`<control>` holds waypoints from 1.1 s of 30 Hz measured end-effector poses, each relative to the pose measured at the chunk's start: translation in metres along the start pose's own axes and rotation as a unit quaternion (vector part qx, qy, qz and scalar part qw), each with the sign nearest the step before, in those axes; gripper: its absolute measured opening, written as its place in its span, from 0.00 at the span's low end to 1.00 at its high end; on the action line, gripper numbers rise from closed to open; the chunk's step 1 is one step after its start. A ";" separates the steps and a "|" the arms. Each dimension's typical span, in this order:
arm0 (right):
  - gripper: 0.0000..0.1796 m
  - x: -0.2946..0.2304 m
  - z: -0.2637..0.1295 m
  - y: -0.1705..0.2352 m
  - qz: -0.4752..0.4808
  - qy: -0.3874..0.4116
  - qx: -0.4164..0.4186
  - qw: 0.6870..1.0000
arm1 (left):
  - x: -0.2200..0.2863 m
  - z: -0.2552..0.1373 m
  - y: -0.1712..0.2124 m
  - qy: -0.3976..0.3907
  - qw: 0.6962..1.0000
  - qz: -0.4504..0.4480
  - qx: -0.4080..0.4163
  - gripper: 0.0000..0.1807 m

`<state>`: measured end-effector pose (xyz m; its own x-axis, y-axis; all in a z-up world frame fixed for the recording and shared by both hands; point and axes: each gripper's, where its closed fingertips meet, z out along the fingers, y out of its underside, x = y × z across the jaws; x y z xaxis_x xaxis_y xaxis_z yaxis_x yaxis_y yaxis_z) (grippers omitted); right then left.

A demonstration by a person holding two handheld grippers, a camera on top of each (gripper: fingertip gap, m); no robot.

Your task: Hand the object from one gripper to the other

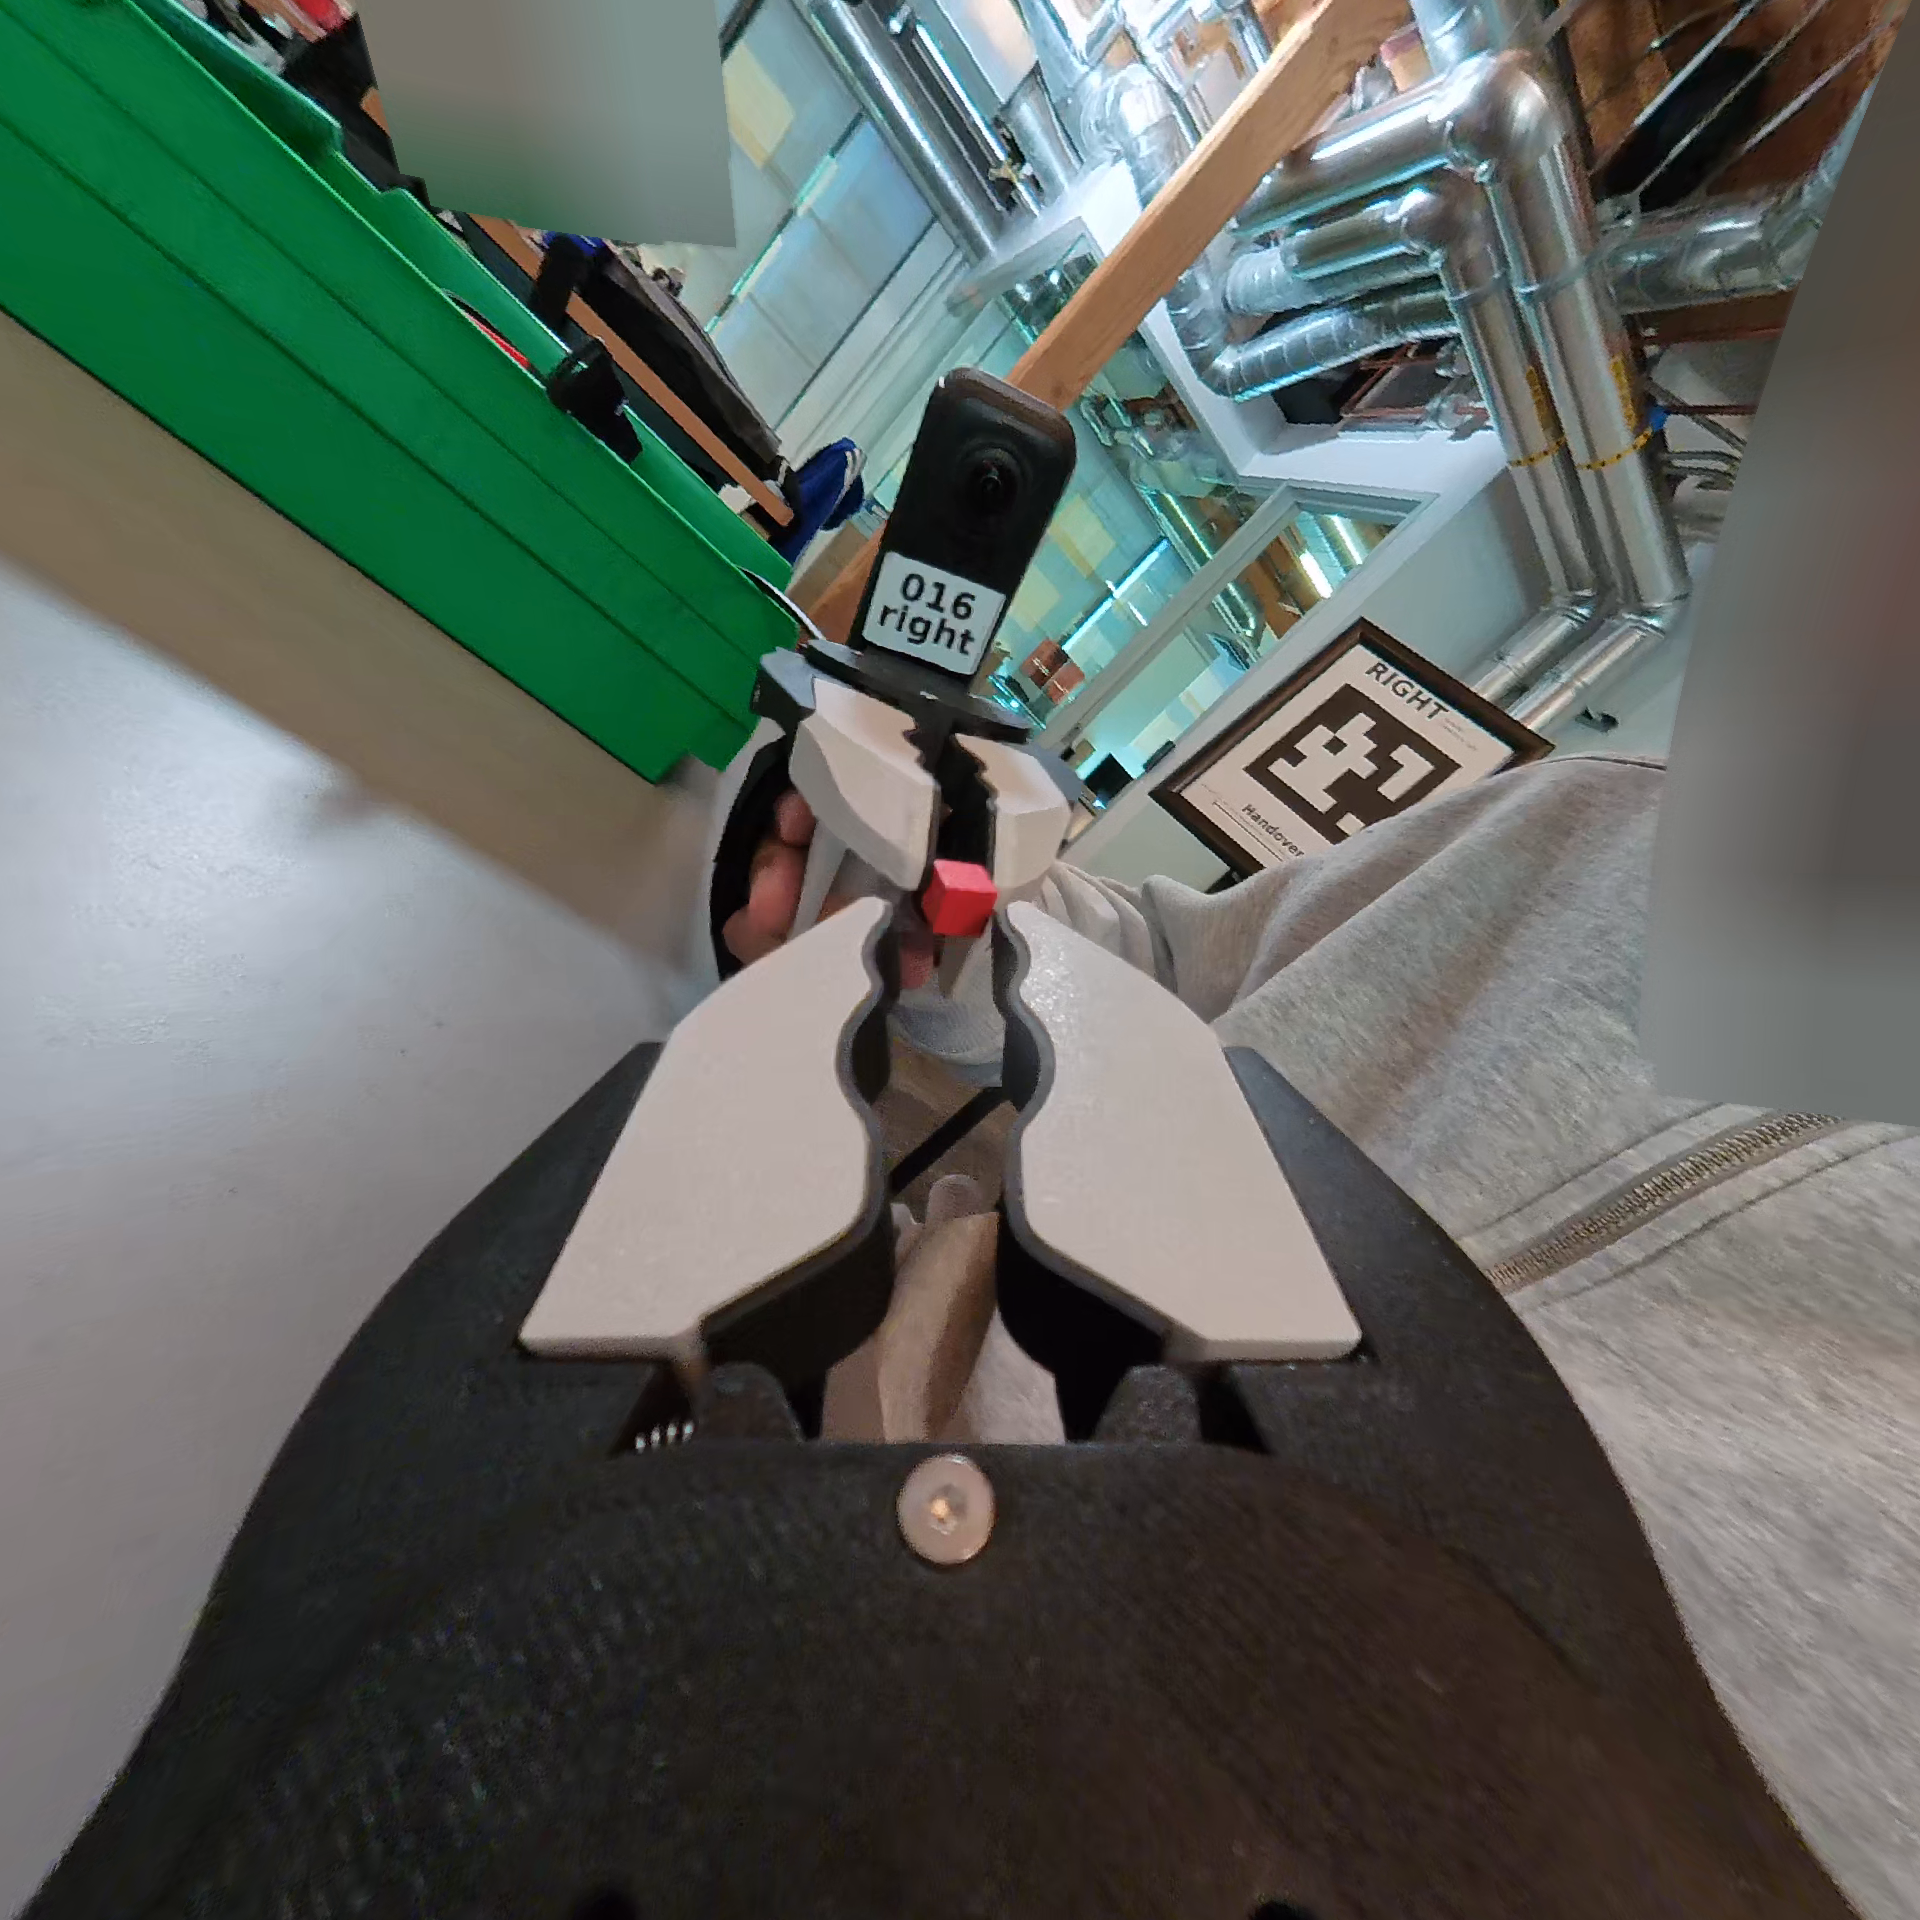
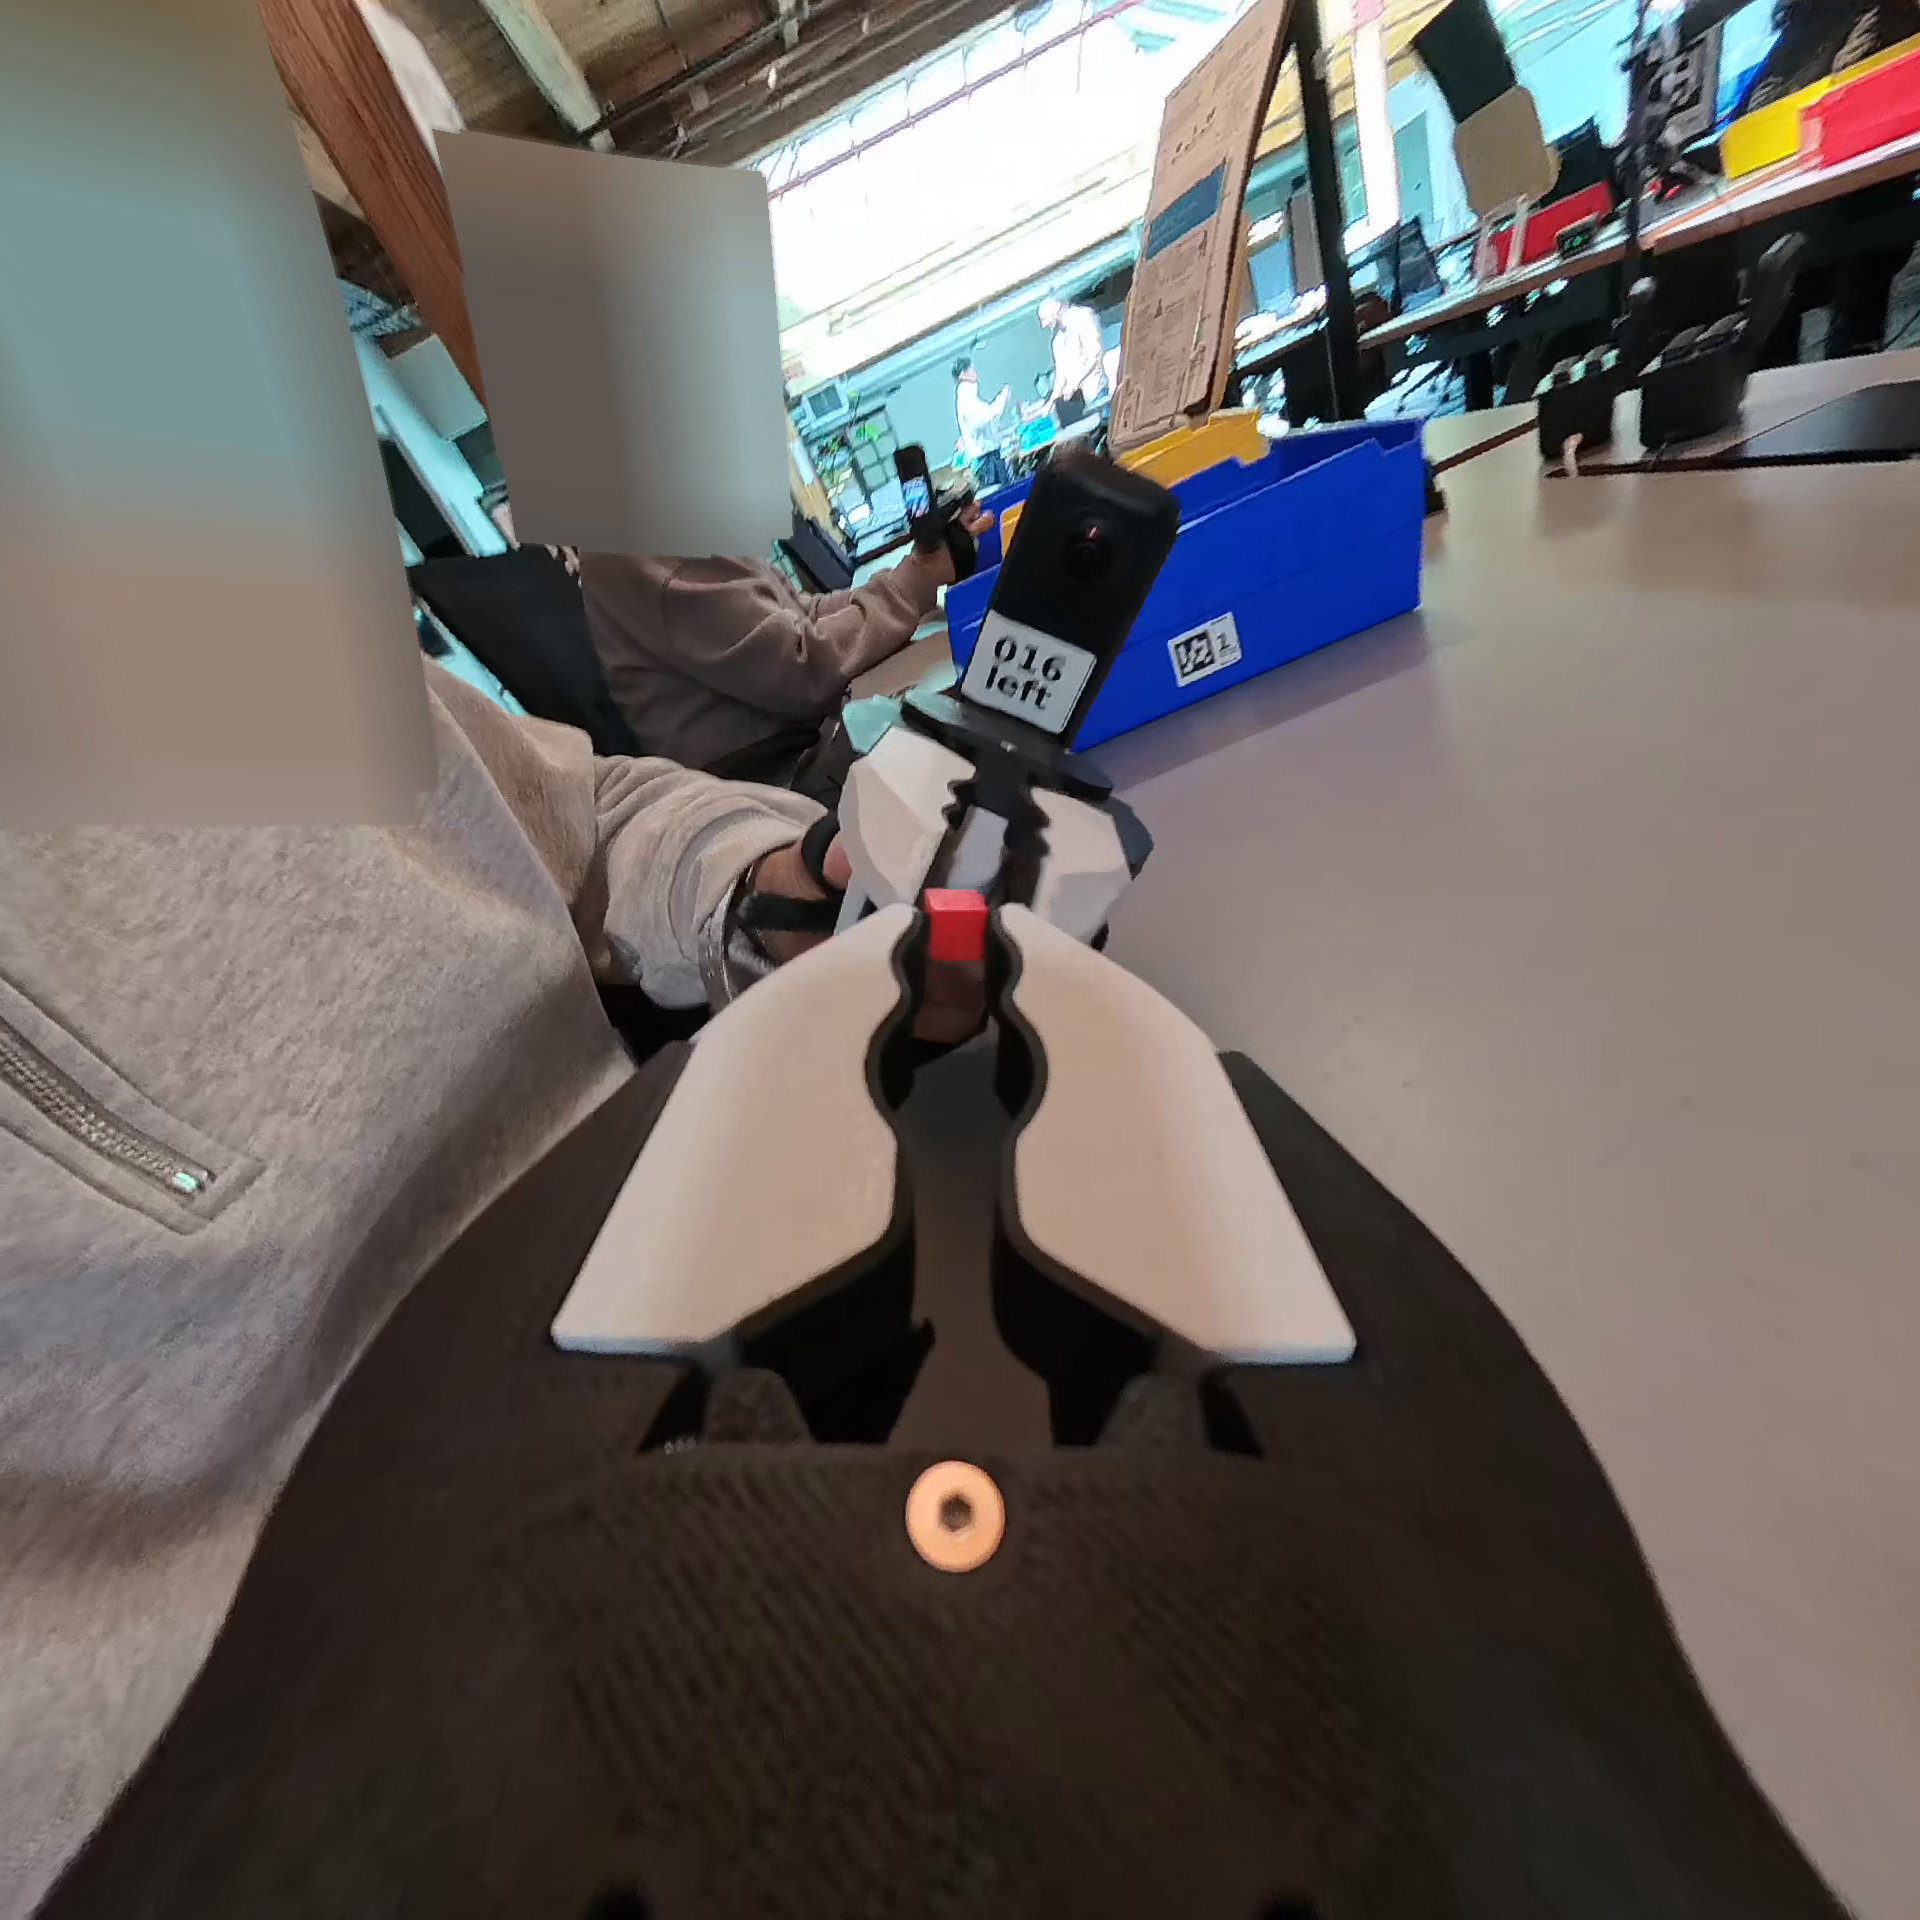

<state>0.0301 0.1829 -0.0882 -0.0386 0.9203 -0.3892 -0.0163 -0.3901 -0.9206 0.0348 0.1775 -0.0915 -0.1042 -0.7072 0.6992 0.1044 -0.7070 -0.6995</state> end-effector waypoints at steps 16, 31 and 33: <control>0.06 0.014 -0.004 0.002 0.203 -0.012 0.011 0.979 | -0.008 0.000 0.003 -0.131 0.960 0.241 -0.059 0.10; 0.09 0.007 0.001 0.009 0.288 -0.064 0.002 0.955 | -0.005 0.001 0.005 -0.168 0.909 0.370 -0.094 0.05; 0.14 0.010 -0.001 0.005 0.261 -0.056 0.020 0.963 | -0.004 -0.001 0.000 -0.158 0.922 0.346 -0.077 0.05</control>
<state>0.0304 0.1900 -0.0962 -0.1599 0.5902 -0.7912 -0.0034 -0.8019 -0.5975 0.0345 0.1800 -0.0946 0.2301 -0.9708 0.0685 -0.1059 -0.0949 -0.9898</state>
